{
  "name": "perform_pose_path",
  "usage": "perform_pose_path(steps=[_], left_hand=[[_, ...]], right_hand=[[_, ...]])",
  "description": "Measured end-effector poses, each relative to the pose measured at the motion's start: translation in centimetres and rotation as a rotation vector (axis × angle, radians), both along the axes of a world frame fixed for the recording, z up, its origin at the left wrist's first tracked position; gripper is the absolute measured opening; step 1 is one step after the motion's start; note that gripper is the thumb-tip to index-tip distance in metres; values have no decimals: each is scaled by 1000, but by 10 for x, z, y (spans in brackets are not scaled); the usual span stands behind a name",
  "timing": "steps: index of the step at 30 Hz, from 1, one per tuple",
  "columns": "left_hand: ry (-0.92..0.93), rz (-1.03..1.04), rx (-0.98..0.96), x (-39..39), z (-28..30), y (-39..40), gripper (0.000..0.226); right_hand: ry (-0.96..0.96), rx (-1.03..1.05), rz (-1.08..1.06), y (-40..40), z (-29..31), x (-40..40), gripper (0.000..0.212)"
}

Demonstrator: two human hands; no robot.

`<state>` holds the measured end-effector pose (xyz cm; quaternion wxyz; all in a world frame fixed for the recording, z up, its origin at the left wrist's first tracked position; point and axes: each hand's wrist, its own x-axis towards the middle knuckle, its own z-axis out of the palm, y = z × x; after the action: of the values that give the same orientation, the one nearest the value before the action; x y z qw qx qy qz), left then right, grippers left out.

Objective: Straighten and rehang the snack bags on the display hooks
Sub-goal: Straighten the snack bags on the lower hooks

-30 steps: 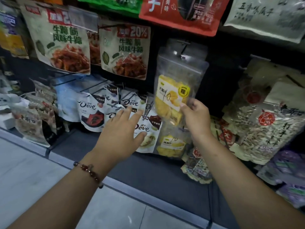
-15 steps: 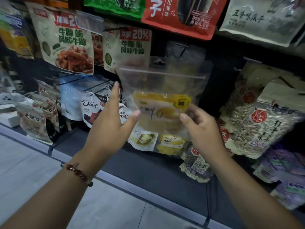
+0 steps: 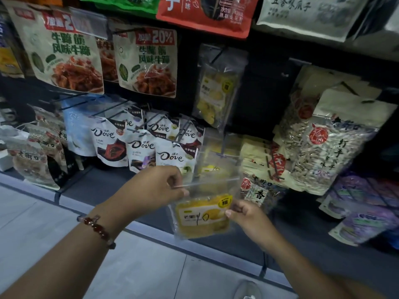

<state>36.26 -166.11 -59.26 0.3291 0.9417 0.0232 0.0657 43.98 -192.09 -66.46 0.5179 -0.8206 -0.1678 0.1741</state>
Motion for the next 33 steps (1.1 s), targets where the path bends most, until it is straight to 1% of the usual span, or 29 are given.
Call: perform_pose_path(steps=[3, 7, 11, 14, 17, 20, 23, 26, 29, 33], left_hand=[[70, -22, 69, 9, -4, -7, 17], [70, -22, 164, 20, -8, -17, 18], [81, -40, 311, 30, -17, -22, 16], [103, -41, 395, 37, -27, -20, 15], [121, -30, 402, 43, -34, -17, 16], [113, -28, 396, 48, -38, -18, 15], [97, -32, 393, 52, -39, -22, 15], [88, -43, 392, 56, -40, -26, 16], [82, -58, 396, 60, -44, -25, 17], [79, -75, 427, 66, -50, -23, 18]], right_hand=[[27, -24, 4, -7, -7, 8, 24], [38, -65, -3, -11, -14, 20, 24], [-26, -71, -136, -11, -11, 36, 30], [-169, -168, -193, -8, 3, 47, 43], [-410, -353, -159, 1, 19, 59, 56], [-529, -494, -109, 15, 30, 77, 67], [-547, -646, -91, 28, 29, 93, 77], [-521, -756, -75, 33, 24, 105, 87], [-526, -808, -93, 34, 18, 117, 90], [-564, -824, -126, 36, 13, 133, 93]])
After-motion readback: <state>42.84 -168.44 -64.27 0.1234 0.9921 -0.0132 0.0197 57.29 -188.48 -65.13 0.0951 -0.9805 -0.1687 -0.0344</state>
